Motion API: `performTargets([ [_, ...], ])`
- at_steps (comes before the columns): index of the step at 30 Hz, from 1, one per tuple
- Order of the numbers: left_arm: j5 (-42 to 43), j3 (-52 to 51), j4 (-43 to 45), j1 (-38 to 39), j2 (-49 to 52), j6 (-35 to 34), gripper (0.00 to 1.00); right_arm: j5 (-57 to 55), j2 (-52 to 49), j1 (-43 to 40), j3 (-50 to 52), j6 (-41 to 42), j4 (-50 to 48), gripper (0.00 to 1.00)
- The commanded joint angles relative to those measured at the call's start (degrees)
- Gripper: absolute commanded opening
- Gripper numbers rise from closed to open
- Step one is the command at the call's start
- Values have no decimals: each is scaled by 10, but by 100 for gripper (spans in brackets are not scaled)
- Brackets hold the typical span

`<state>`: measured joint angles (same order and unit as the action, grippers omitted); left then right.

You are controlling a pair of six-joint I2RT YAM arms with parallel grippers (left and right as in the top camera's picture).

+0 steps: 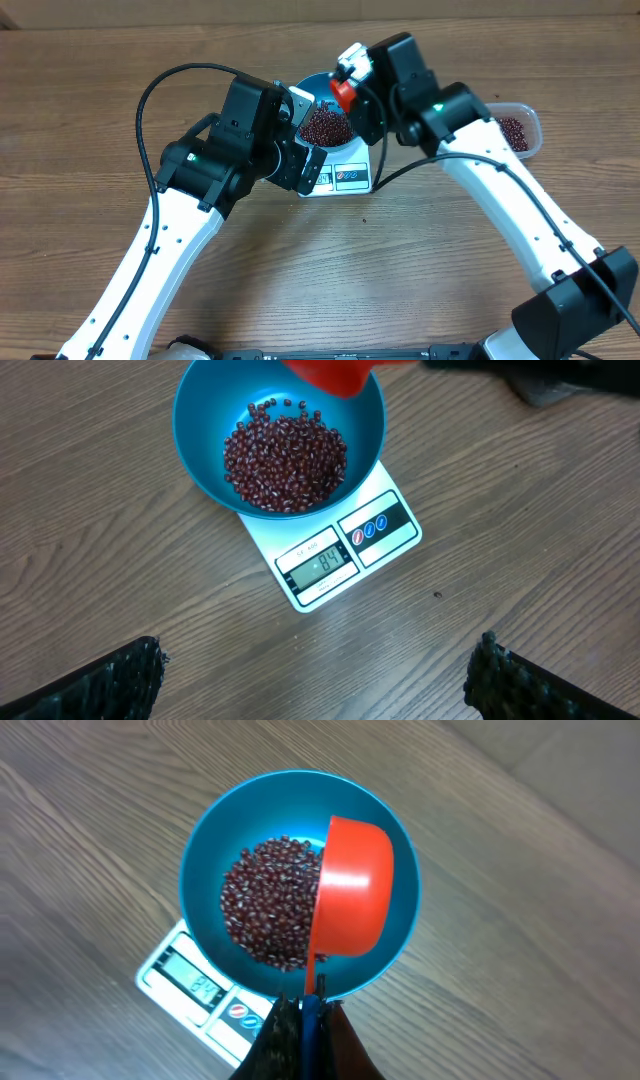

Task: Scoop item into bowl and weigh 150g on scale
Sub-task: 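Carry the empty scoop back right to the bean container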

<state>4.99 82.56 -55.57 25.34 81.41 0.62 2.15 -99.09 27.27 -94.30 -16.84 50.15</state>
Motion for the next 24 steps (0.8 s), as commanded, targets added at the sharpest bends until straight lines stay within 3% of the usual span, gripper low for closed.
performTargets([
  [1, 8, 5, 1, -2, 3, 11, 99, 66, 57, -63, -13, 50, -5, 4],
  [8, 8, 5, 1, -2, 3, 11, 100, 60, 92, -194, -13, 66, 56, 4],
  [11, 8, 5, 1, -2, 3, 11, 100, -55, 90, -241, -9, 95, 97, 4],
  [14, 8, 5, 1, -2, 3, 11, 99, -134, 89, -267, 4, 96, 111, 4],
  [24, 8, 5, 1, -2, 3, 11, 100, -195, 40, -288, 15, 74, 125, 4],
])
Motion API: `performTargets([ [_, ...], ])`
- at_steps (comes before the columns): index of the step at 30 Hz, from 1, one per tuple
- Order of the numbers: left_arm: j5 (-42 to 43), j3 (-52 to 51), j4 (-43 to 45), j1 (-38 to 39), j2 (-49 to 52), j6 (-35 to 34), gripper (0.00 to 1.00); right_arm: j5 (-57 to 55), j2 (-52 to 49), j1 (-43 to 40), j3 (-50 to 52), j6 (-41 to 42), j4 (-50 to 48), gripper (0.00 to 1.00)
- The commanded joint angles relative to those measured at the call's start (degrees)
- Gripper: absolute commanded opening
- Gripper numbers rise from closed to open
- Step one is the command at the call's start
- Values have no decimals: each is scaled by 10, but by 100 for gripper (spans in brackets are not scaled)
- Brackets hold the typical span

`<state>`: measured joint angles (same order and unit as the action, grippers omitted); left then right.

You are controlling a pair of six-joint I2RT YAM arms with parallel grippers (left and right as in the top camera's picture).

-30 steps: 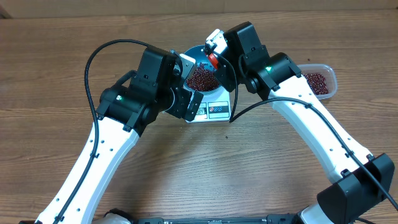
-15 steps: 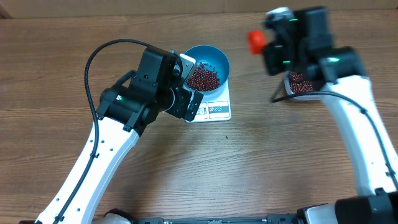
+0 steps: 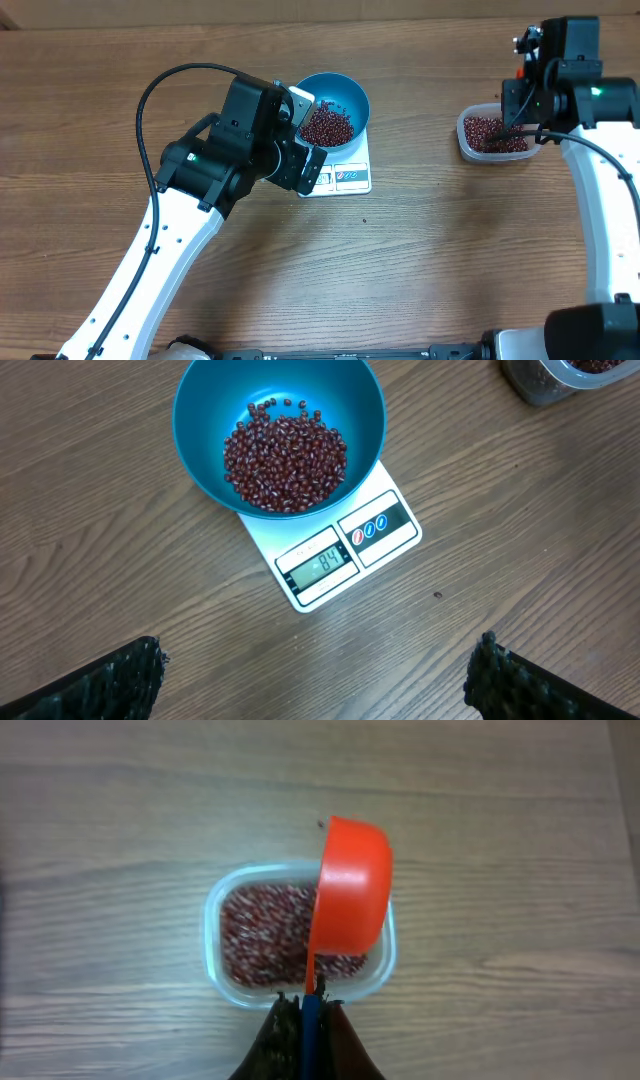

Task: Scoop item into bowl and weigh 150g on scale
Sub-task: 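Carry the empty scoop back right to the bean container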

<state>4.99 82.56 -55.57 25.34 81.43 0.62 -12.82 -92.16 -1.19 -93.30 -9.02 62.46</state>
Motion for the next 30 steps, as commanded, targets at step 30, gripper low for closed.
performTargets([
  [30, 8, 5, 1, -2, 3, 11, 100, -42, -191, -2, 23, -59, 15, 4],
])
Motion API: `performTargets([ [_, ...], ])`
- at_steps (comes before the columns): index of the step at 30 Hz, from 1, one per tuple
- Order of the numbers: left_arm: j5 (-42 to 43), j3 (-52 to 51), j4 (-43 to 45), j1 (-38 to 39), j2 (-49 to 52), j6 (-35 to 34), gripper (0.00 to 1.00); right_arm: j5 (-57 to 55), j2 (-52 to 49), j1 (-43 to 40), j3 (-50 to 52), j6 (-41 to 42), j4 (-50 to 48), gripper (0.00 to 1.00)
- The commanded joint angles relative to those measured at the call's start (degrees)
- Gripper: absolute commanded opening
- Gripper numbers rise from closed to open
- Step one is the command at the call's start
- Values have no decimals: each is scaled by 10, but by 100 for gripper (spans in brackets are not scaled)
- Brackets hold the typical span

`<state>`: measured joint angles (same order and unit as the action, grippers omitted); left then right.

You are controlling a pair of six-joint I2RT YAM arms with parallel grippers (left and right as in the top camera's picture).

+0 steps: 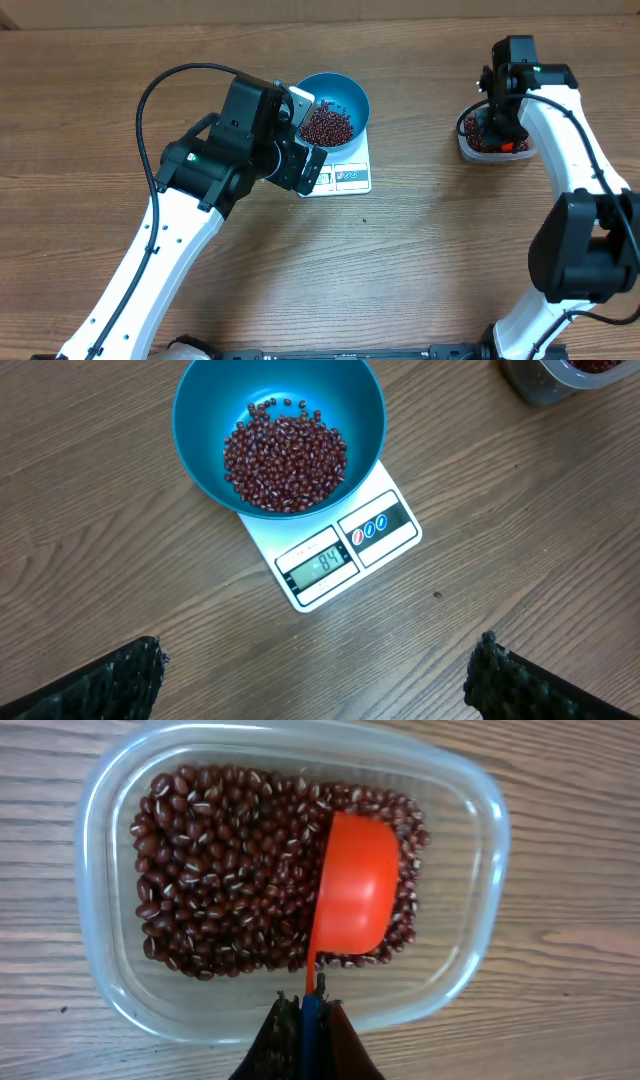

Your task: Scoop item into bowl and weigh 150g on scale

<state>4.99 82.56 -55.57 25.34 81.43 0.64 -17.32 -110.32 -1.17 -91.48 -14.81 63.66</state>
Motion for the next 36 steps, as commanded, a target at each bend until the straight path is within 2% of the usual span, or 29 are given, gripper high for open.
performTargets([
  [1, 8, 5, 1, -2, 3, 11, 100, 18, -9, -2, 5, -3, 2, 4],
  [5, 8, 5, 1, -2, 3, 11, 100, 104, -9, -2, 5, -22, 7, 4],
  [11, 8, 5, 1, -2, 3, 11, 100, 163, -6, -14, 3, -30, 14, 4],
  [19, 8, 5, 1, -2, 3, 11, 100, 257, -2, -51, 2, -40, 14, 4],
  [26, 8, 5, 1, -2, 3, 11, 100, 384, -2, -90, 3, -67, 16, 4],
  [36, 8, 5, 1, -2, 3, 11, 100, 434, -2, -125, 3, -81, 16, 4],
])
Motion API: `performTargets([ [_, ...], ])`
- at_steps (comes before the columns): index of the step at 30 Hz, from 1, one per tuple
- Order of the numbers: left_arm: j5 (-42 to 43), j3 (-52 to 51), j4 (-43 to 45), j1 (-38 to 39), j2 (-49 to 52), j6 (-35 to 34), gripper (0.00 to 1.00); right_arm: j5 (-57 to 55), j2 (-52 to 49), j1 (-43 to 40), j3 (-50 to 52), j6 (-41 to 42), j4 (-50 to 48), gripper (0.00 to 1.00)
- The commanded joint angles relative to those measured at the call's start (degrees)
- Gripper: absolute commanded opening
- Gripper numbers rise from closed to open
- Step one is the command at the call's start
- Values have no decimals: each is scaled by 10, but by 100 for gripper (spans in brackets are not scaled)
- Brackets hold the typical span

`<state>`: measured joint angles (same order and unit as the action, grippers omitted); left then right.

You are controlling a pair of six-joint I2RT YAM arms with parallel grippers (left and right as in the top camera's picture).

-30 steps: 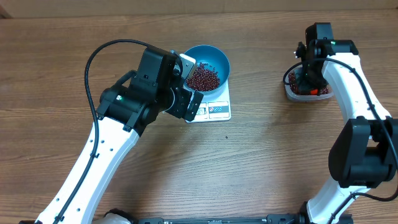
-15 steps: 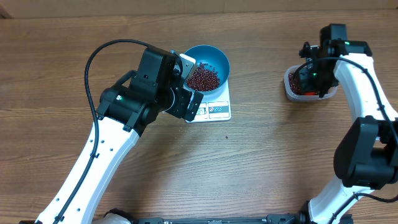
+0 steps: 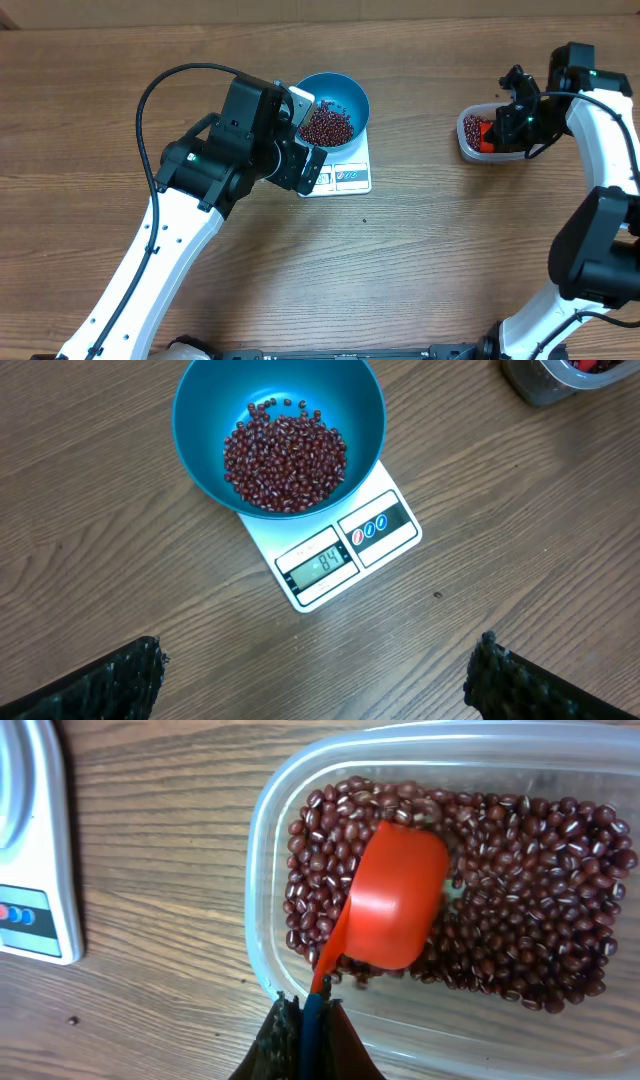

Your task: Scoop item into bowl and weigh 150g on scale

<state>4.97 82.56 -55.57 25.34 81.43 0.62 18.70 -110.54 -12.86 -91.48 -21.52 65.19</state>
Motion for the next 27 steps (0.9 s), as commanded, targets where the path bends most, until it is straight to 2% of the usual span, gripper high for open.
performTargets([
  [1, 8, 5, 1, -2, 3, 11, 100, 78, 1, -12, 3, -15, 1, 4],
  [17, 8, 5, 1, -2, 3, 11, 100, 117, -1, -59, 34, -15, -7, 4],
  [27, 8, 5, 1, -2, 3, 11, 100, 189, -1, -79, 68, -15, -25, 3],
])
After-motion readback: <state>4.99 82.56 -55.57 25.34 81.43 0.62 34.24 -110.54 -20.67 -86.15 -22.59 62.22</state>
